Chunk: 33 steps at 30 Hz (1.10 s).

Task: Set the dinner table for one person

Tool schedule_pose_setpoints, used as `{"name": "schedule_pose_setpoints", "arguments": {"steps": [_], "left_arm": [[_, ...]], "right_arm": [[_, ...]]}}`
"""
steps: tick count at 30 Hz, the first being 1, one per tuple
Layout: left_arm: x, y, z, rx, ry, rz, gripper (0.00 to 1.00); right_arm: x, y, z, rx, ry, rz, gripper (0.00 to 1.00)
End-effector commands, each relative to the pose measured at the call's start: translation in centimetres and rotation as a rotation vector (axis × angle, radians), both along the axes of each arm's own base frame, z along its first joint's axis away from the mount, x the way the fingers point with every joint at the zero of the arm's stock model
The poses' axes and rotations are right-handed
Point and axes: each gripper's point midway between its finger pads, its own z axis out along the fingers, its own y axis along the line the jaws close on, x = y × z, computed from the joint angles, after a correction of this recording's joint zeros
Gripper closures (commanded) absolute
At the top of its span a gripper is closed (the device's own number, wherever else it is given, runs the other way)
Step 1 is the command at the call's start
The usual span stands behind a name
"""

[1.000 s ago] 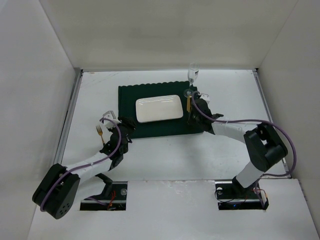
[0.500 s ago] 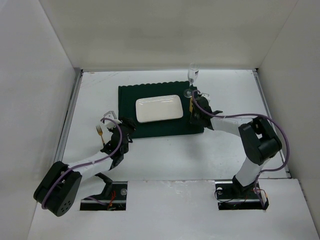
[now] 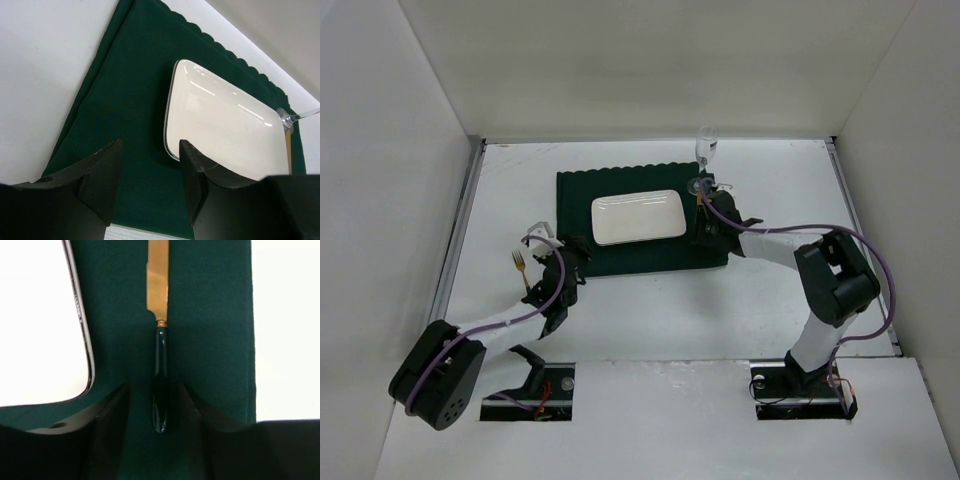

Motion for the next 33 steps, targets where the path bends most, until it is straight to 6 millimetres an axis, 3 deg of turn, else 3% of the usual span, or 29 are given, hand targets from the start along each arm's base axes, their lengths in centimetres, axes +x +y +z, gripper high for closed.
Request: {"name": "schedule_pose_setpoints", "arguments": {"steps": [1, 7, 11, 13, 16, 18, 23, 27, 33], "left_arm": [[1.0, 1.0, 1.2, -0.001, -0.027, 0.063, 0.53], [0.6, 1.9, 1.2, 0.012, 0.029, 0.105, 0.52], [-0.8, 4.1, 1.3, 0.014, 0.101, 0.16, 0.51], [-2.2, 6.0, 1.1, 0.027, 0.162, 0.207, 0.51], [-4.5, 9.1, 0.9, 0.048, 0.245, 0.289, 0.5], [-5.8, 10.5, 0.3, 0.057, 0.305, 0.325, 0.52], [-8.1, 12.4, -1.8, 0.067, 0.452, 0.38, 0.55], [-7.9, 12.1, -3.6, 0.093, 0.548, 0.349, 0.56], [-9.0, 12.7, -5.5, 0.101, 0.673, 0.369, 0.6]], "right_arm": [[0.3, -0.1, 2.1, 0.021, -0.061, -0.009, 0.47], [-0.3, -1.0, 8.1, 0.121, -0.22, -0.075, 0.4], [-1.1, -1.2, 12.4, 0.24, -0.35, -0.113, 0.4], [-1.9, -1.3, 14.3, 0.322, -0.413, -0.126, 0.53], [-3.7, -0.6, 15.9, 0.432, -0.473, -0.117, 0.81], [-4.0, -0.7, 16.0, 0.455, -0.487, -0.118, 0.87], [-3.5, -1.0, 14.1, 0.44, -0.458, -0.13, 0.85], [-3.2, -0.2, 12.8, 0.433, -0.415, -0.105, 0.79], [-3.2, -0.2, 12.8, 0.432, -0.417, -0.1, 0.73]]}}
